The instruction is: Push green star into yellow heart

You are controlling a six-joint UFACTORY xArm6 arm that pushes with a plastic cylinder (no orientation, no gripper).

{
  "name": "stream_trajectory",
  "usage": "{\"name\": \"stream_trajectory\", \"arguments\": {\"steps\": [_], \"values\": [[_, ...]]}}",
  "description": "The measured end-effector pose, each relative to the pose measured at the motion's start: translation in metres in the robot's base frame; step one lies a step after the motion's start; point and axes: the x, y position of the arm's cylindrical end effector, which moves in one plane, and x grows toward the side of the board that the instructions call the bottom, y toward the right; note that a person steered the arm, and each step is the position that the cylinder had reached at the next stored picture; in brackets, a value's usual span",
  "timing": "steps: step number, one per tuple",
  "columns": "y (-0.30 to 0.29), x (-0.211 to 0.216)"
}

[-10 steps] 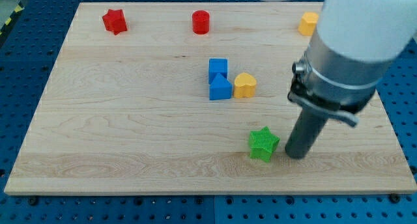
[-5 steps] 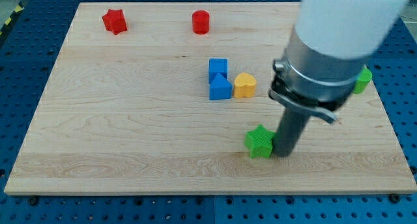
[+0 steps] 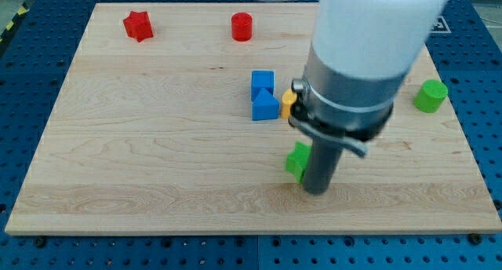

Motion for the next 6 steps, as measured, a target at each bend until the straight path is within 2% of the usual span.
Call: {"name": "stream_trajectory", "arguments": {"steps": [1,2,3,4,6], "values": [[0.000,-0.037],[0.000,-0.047],[0.000,-0.013],[-0.016,-0.005],[-0.036,-0.050]]}}
